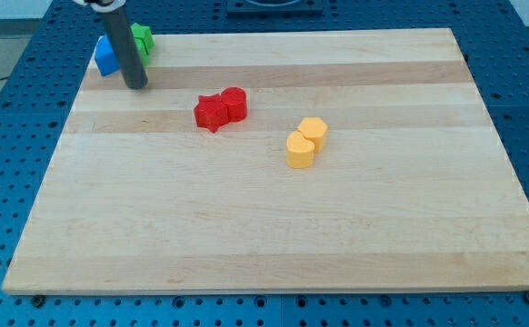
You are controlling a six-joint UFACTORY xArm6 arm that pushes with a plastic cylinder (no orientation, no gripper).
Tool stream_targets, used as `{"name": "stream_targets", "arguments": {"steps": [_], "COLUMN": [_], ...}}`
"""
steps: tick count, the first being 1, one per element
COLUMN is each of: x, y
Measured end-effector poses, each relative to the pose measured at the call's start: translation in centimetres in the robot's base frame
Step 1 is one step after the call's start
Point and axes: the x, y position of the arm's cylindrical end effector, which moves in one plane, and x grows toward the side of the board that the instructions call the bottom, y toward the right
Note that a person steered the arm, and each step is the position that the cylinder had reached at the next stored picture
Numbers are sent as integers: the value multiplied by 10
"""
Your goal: Separate red star from red circle
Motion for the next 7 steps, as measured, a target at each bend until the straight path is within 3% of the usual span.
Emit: {"name": "stream_targets", "arguments": {"steps": [2, 5, 7], "x": [50, 54, 51], "y": [65, 85, 150]}}
